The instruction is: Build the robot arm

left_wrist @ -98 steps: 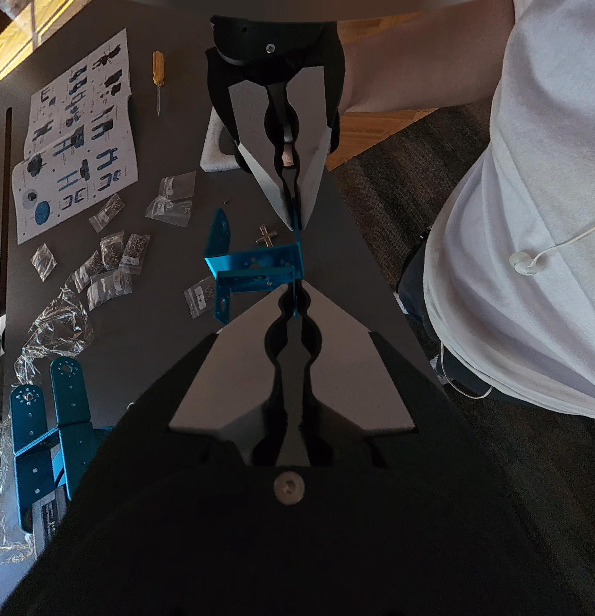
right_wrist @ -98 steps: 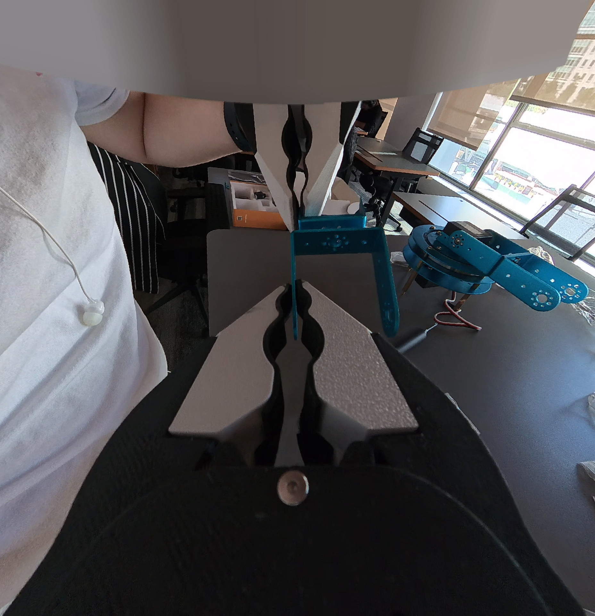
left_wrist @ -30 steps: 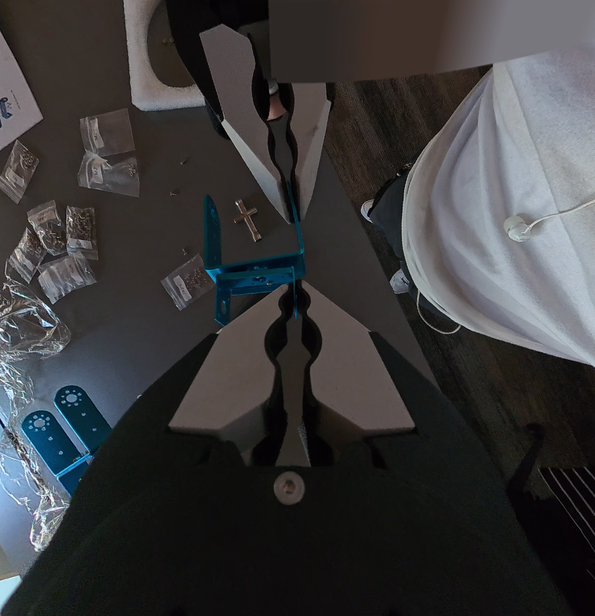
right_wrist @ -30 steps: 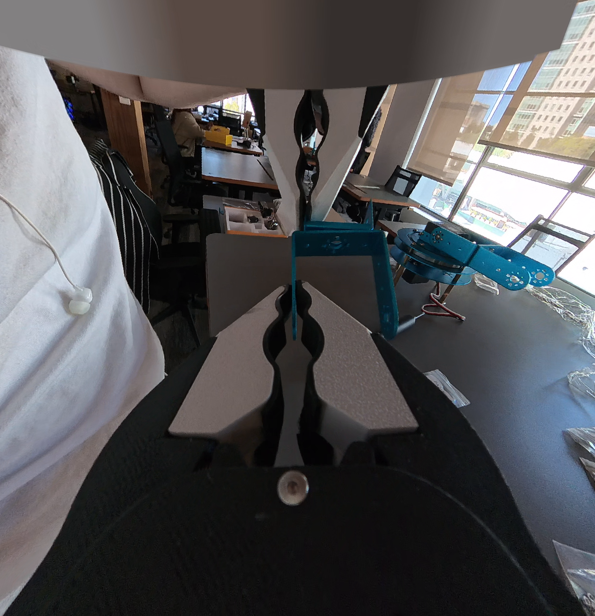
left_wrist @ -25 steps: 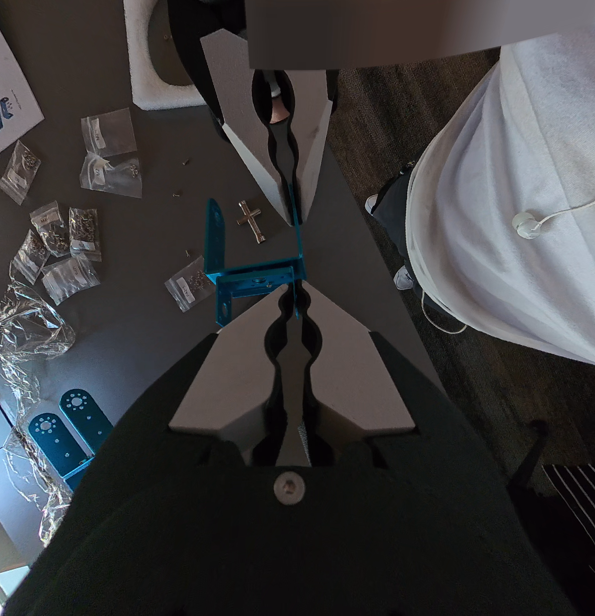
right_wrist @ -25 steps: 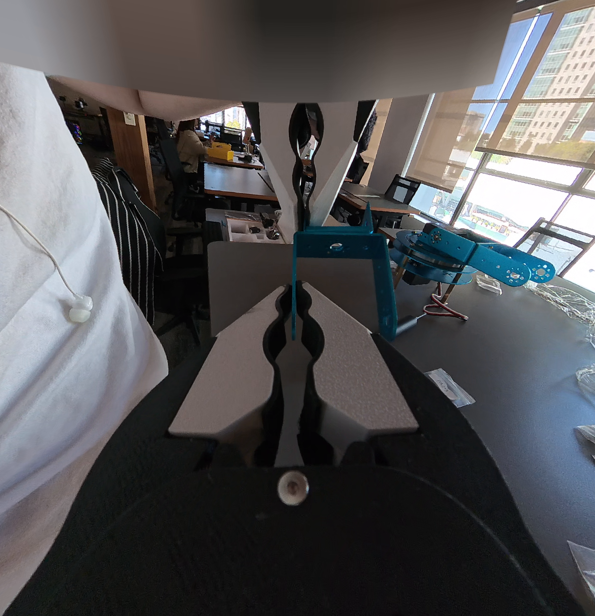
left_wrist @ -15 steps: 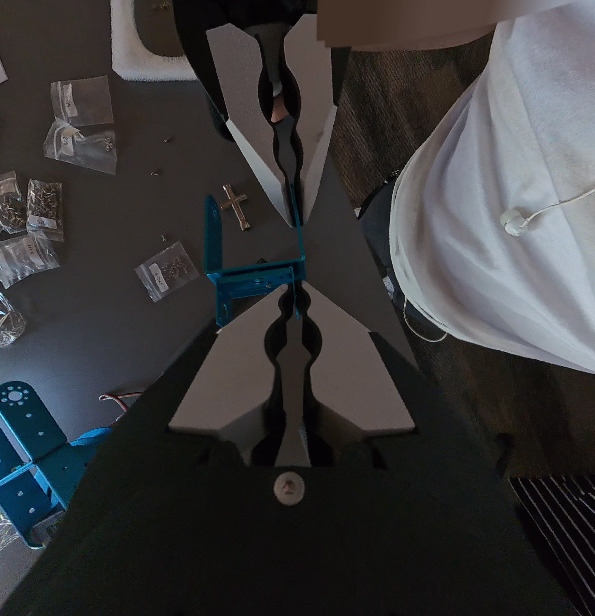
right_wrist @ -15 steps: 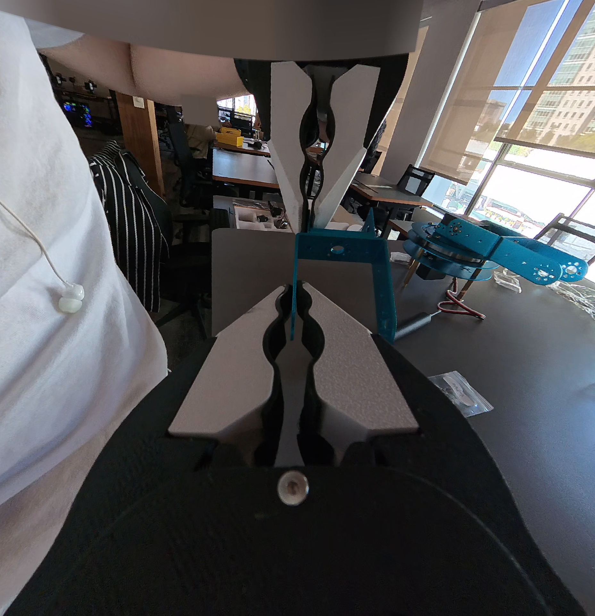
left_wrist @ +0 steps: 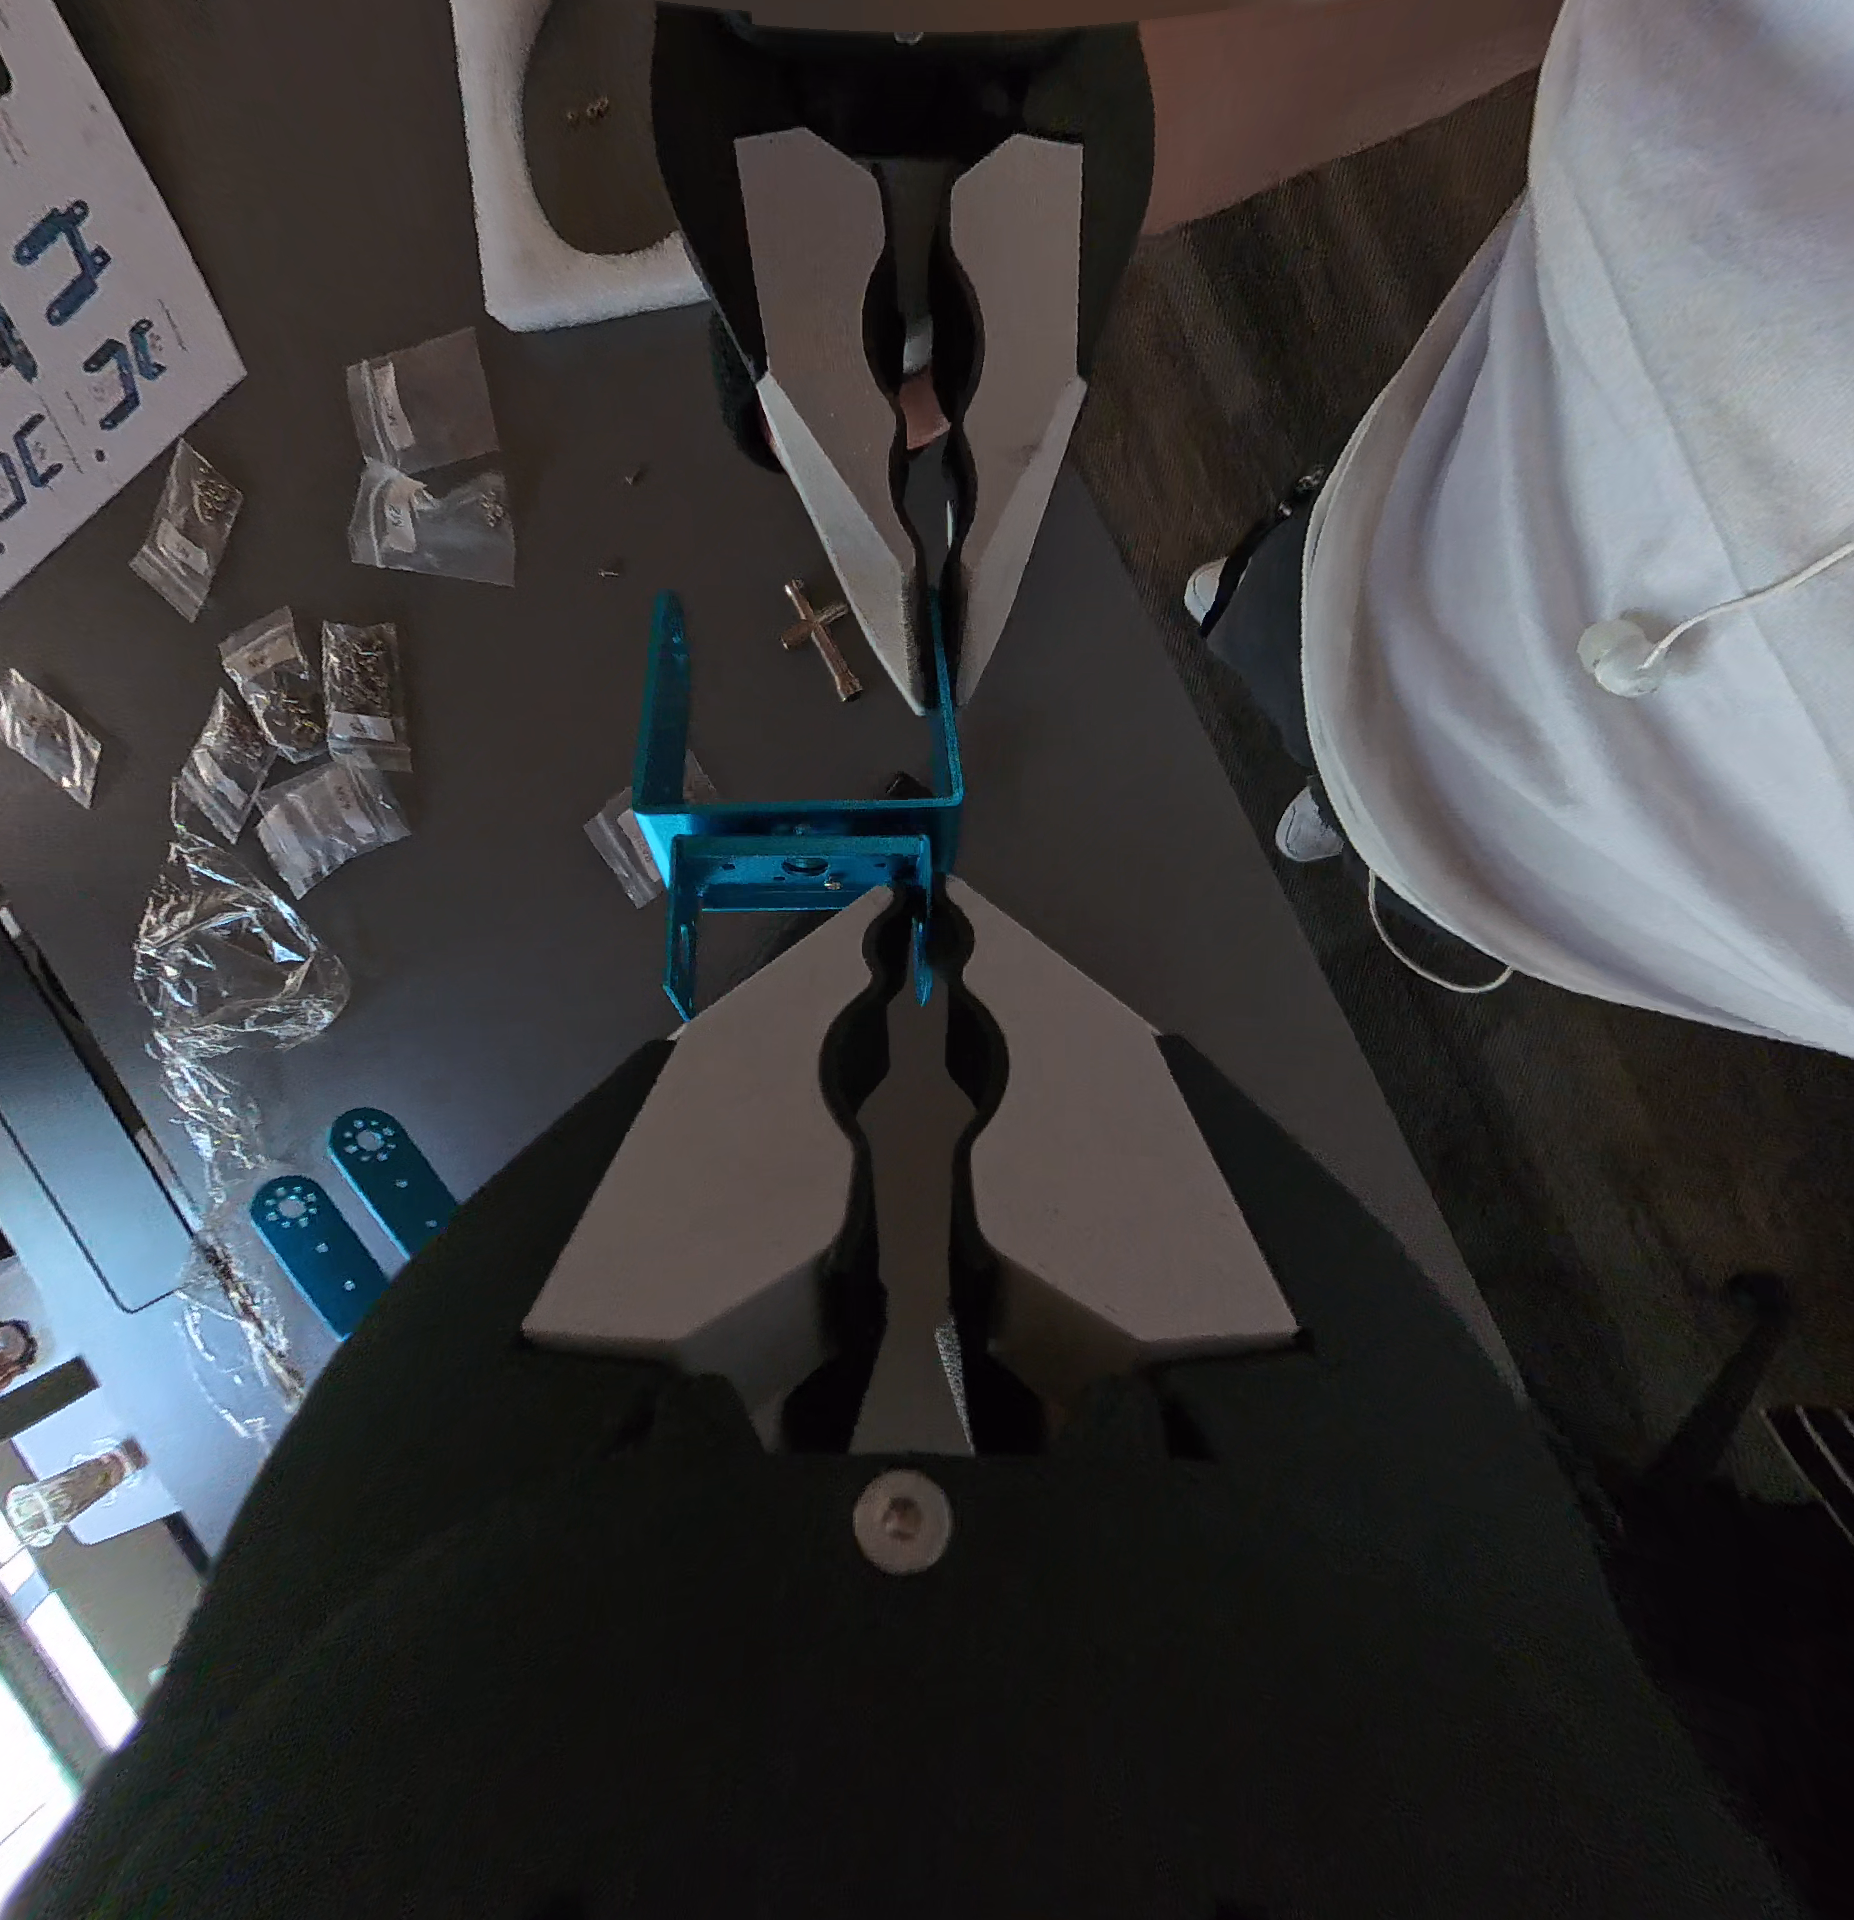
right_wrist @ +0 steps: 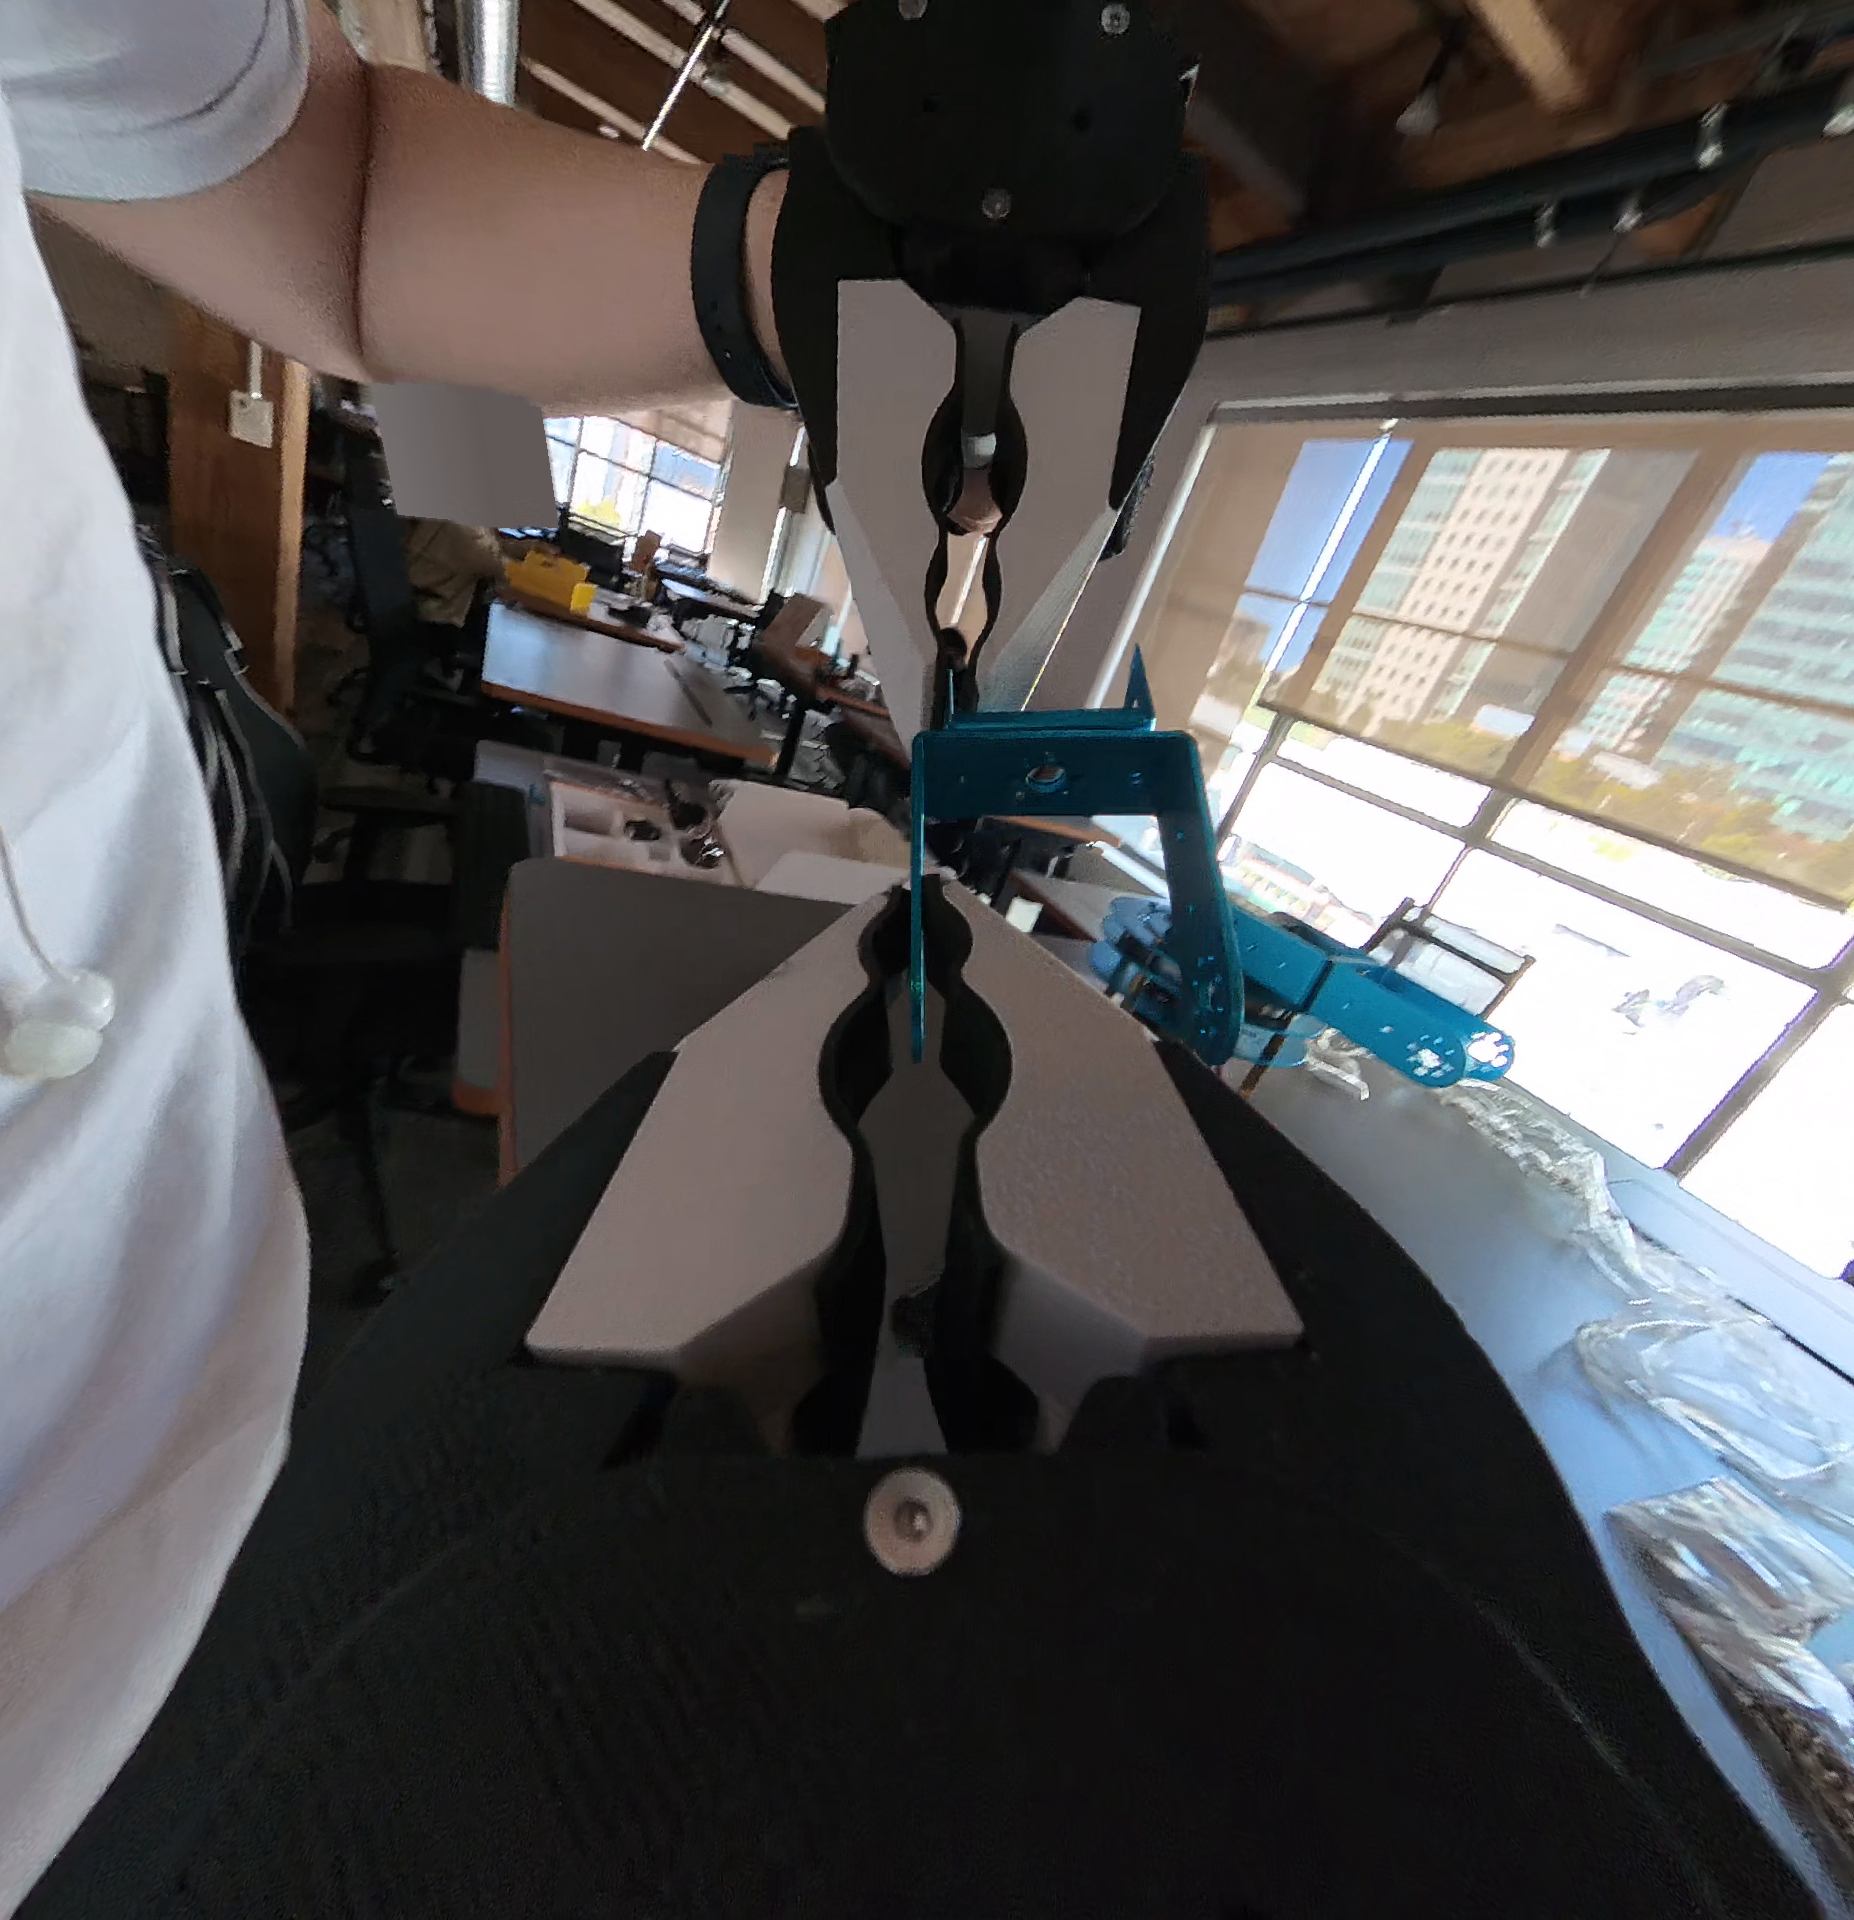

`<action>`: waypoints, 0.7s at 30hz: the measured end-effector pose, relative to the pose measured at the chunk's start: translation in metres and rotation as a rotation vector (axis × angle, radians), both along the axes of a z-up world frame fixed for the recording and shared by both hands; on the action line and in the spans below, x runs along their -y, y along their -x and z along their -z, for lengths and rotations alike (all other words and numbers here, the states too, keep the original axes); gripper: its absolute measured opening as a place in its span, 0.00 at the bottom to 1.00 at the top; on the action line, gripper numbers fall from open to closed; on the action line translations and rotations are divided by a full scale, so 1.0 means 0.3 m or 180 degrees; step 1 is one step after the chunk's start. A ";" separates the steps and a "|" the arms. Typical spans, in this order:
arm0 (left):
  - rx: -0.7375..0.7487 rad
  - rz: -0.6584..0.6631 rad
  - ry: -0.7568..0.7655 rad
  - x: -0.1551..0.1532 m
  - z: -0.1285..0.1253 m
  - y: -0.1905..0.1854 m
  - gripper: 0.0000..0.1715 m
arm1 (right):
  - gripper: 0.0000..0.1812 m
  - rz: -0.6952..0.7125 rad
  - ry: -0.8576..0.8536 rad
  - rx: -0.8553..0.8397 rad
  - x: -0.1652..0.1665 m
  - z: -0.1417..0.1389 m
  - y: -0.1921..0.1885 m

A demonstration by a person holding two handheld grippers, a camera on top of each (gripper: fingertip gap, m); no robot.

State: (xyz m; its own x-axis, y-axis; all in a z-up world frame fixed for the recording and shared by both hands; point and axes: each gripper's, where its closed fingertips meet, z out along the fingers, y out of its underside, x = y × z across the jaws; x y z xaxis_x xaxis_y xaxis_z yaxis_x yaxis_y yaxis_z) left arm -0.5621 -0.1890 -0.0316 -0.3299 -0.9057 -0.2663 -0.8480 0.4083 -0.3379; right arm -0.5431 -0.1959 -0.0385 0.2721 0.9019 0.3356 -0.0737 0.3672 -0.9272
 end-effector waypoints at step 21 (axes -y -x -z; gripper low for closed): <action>-0.0759 0.0106 -0.0904 -0.106 -0.288 -0.170 0.08 | 0.00 0.0933 -0.0621 -0.1165 -0.079 -0.282 -0.146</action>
State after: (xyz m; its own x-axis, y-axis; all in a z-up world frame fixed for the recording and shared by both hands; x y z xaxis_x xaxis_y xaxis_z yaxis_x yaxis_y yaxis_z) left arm -0.5112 -0.1573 0.0546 -0.4410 -0.7944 -0.4176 -0.8739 0.4861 -0.0018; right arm -0.4995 -0.1721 0.0460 0.6356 0.7000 0.3255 -0.2491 0.5850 -0.7719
